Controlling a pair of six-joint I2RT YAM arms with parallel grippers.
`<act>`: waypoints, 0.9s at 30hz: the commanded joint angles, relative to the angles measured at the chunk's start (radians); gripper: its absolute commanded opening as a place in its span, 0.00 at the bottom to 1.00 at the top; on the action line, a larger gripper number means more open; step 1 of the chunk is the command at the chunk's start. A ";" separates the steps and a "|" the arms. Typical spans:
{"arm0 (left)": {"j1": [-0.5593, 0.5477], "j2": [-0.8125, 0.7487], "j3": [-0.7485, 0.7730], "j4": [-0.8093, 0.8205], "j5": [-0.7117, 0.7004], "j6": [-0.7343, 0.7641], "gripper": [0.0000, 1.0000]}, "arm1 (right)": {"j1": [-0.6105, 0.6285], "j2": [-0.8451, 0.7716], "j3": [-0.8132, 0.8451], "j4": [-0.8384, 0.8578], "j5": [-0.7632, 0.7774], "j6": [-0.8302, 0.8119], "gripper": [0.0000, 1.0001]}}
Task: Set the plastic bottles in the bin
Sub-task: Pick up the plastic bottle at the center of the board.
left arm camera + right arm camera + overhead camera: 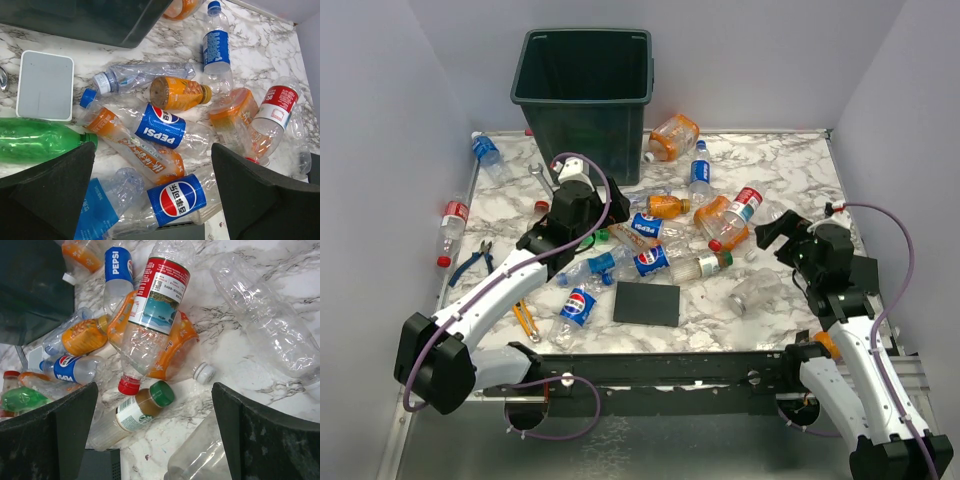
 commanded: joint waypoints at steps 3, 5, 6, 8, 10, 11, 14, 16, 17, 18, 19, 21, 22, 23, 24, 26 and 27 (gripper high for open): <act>0.004 -0.058 -0.023 0.031 0.038 0.023 0.99 | 0.005 -0.016 0.050 -0.060 0.002 -0.030 1.00; 0.004 -0.066 -0.021 0.040 0.072 0.042 0.99 | 0.005 -0.020 0.061 -0.062 -0.002 -0.032 1.00; 0.005 -0.069 -0.019 0.045 0.099 0.061 0.99 | 0.005 -0.023 0.065 -0.060 -0.001 -0.032 1.00; 0.004 -0.069 -0.010 0.048 0.135 0.118 0.99 | 0.005 -0.026 0.074 -0.059 0.011 -0.029 1.00; 0.005 -0.067 0.003 0.031 0.096 0.128 0.99 | 0.005 -0.025 0.072 -0.054 0.038 -0.021 1.00; 0.005 -0.070 -0.002 0.029 0.063 0.128 0.99 | 0.005 -0.026 0.059 -0.040 0.052 -0.007 1.00; 0.004 -0.100 -0.058 0.061 -0.027 0.117 0.99 | 0.004 -0.040 0.022 0.004 0.075 0.020 1.00; 0.005 -0.121 -0.099 0.092 -0.057 0.097 0.99 | 0.005 -0.025 0.037 -0.012 0.047 0.036 1.00; 0.005 -0.128 -0.108 0.098 -0.055 0.088 0.99 | 0.005 -0.010 0.051 -0.024 0.026 0.024 1.00; 0.006 -0.131 -0.105 0.098 -0.040 0.087 0.99 | 0.005 0.006 0.060 -0.028 0.016 0.018 1.00; 0.006 -0.131 -0.098 0.099 -0.015 0.098 0.99 | 0.005 0.021 0.064 -0.021 0.019 0.019 1.00; 0.005 -0.127 -0.089 0.100 0.028 0.114 0.99 | 0.005 0.046 0.051 0.043 0.013 0.043 1.00; 0.006 -0.126 -0.089 0.102 0.050 0.117 0.99 | 0.004 0.072 0.045 0.077 0.003 0.059 1.00; 0.005 -0.125 -0.093 0.102 0.071 0.117 0.99 | 0.005 0.099 0.044 0.105 -0.008 0.082 1.00; 0.006 -0.125 -0.096 0.126 0.092 0.119 0.99 | 0.005 0.130 0.044 0.131 -0.019 0.106 1.00; 0.006 -0.131 -0.104 0.138 0.123 0.119 0.99 | 0.005 0.201 0.043 0.195 -0.049 0.142 0.99; 0.006 -0.135 -0.108 0.146 0.136 0.118 0.99 | 0.005 0.241 0.044 0.228 -0.072 0.155 0.98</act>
